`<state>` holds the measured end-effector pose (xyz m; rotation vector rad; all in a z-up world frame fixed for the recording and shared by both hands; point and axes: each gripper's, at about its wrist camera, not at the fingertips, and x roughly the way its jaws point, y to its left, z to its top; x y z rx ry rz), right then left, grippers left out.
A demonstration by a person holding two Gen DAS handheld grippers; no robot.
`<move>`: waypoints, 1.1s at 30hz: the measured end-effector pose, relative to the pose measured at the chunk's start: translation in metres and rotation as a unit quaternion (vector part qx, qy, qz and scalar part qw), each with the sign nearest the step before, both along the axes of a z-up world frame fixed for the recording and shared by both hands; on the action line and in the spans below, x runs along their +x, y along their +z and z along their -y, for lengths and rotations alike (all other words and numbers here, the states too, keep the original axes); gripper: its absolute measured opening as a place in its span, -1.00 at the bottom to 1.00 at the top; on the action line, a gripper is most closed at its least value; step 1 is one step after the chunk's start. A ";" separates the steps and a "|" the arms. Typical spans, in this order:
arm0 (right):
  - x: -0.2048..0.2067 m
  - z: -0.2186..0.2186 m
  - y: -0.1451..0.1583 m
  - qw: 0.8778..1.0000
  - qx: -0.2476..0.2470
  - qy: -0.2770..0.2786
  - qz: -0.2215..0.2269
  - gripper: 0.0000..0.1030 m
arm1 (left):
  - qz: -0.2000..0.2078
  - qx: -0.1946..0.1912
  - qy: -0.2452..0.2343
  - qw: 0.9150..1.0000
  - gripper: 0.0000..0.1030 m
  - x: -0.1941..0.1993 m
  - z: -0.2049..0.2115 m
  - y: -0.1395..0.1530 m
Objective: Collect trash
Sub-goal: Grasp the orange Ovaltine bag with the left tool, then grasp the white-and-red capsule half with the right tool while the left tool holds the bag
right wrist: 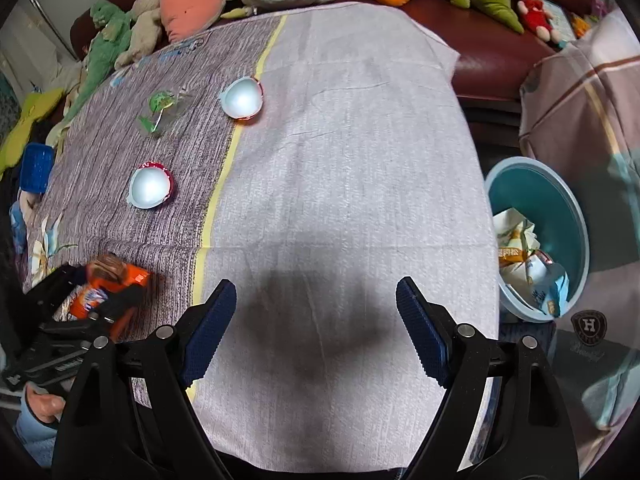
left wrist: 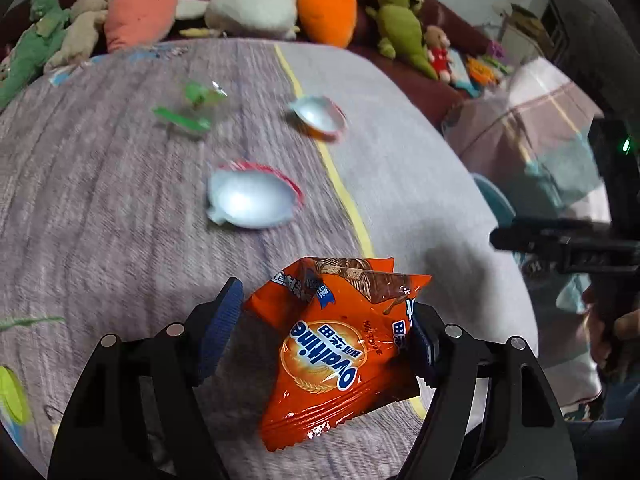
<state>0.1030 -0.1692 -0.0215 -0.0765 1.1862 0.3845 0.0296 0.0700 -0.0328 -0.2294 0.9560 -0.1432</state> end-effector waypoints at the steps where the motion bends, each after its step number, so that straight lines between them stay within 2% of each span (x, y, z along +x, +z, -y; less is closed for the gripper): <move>1: 0.002 -0.003 0.000 1.000 -0.001 0.002 0.000 0.52 | 0.005 -0.003 0.007 1.000 0.45 0.002 -0.010 0.004; 8: 0.020 -0.042 0.003 0.999 -0.011 0.030 0.003 0.52 | 0.013 -0.010 0.041 0.999 0.45 0.024 -0.061 0.014; 19: 0.089 -0.089 0.008 0.998 -0.030 0.045 0.011 0.52 | 0.018 -0.022 0.052 0.998 0.46 0.077 -0.091 0.019; 33: 0.164 -0.147 -0.035 0.996 -0.028 0.089 -0.013 0.52 | 0.000 -0.029 0.078 0.996 0.46 0.128 -0.122 0.002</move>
